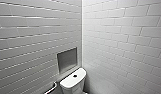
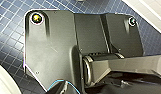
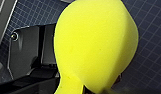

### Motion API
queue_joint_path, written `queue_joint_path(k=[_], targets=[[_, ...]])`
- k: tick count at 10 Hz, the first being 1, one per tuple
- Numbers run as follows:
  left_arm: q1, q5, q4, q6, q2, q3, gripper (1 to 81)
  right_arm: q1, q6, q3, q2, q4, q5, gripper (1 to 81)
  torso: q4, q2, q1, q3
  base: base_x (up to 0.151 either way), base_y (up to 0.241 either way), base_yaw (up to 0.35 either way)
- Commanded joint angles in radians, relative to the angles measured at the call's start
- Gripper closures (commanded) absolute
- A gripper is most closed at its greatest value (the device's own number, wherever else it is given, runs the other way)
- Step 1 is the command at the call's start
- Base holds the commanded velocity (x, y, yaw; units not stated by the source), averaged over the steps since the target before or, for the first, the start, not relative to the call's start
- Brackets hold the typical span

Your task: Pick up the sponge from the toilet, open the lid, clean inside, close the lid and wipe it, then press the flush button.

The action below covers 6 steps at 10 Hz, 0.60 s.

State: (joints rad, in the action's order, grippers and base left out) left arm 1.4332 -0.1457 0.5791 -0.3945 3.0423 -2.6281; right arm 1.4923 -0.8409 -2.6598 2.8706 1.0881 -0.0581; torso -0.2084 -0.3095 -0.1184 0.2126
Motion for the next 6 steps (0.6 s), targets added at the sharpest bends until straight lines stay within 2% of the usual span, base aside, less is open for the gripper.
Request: queue_joint_path(k=[1, 3, 4, 5, 6], targets=[[-0.058, -0.049, -0.005, -0.003, 0.009, -0.004, 1.0, -0.016, 0.008, -0.050, 0.017, 0.001, -0.098, 81.1, 0.000, 0.000, 0.000, 0.000, 0.000, 0.000, 0.000], [-0.058, -0.049, -0.005, -0.003, 0.012, -0.004, 1.0, -0.010, 0.008, -0.043, 0.014, 0.004, -0.115, 81.1, 0.000, 0.000, 0.001, 0.002, 0.000, 0.000, 0.000], [-0.058, -0.049, -0.007, -0.006, 0.009, -0.006, 1.0, -0.009, 0.009, -0.046, 0.020, -0.017, -0.109, 81.1, 0.000, 0.000, 0.001, 0.002, 0.000, 0.000, 0.000], [-0.059, -0.049, -0.009, -0.007, 0.007, -0.006, 1.0, -0.013, 0.015, -0.060, 0.020, -0.098, -0.115, 81.1, 0.000, 0.000, 0.001, 0.002, 0.000, 0.000, 0.000], [-0.061, -0.049, -0.009, -0.007, 0.004, -0.006, 1.0, 0.000, 0.109, -0.069, 0.029, -0.245, -0.106, 81.1, 0.000, 0.000, 0.001, 0.002, 0.000, 0.000, 0.000]])
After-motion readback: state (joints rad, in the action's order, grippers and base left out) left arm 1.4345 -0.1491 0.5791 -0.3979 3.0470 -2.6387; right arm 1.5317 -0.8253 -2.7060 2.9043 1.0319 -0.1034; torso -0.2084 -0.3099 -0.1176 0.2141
